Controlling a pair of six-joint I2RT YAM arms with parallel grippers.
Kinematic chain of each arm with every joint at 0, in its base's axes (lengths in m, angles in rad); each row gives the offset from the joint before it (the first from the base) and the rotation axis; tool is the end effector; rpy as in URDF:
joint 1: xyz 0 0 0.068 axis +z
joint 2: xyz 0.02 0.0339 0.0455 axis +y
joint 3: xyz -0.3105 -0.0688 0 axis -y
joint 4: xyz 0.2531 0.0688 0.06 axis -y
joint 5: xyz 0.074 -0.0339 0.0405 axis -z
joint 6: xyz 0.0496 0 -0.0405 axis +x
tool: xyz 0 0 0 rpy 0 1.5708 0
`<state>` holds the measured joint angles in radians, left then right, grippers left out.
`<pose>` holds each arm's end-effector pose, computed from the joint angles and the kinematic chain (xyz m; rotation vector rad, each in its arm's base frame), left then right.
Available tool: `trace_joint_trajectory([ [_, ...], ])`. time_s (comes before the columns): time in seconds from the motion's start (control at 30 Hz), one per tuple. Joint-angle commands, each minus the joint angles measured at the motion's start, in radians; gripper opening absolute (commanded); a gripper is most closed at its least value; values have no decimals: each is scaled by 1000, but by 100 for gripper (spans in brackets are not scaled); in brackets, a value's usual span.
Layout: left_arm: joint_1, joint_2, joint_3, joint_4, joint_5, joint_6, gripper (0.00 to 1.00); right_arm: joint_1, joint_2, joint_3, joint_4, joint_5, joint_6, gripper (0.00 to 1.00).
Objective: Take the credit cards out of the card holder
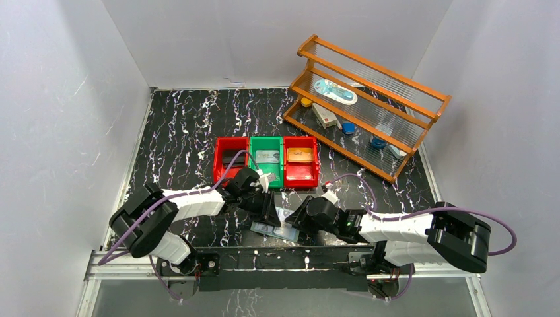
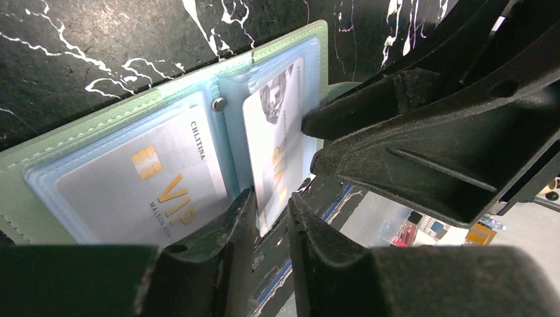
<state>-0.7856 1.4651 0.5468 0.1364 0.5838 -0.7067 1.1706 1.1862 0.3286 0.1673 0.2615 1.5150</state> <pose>0.1719 -0.2106 0.1763 0.4323 2.6141 -1.3230 0.0930 0.1870 0.1715 0.5794 2.4300 1.0701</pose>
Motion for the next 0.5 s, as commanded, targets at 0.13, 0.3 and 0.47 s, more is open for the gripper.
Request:
trace_joint_trajectory([
  [0.13,-9,-43,-14,-15,-14,21,14,-4,17,-40,-79,10,-15,49],
  [0.3,-9,-48,-7,-47,-34,39,0,-4,18,-42,-81,12,-13,49],
  [0.47,-10,-59,11,-89,-62,59,0,-5,16,-41,-86,14,-13,50],
])
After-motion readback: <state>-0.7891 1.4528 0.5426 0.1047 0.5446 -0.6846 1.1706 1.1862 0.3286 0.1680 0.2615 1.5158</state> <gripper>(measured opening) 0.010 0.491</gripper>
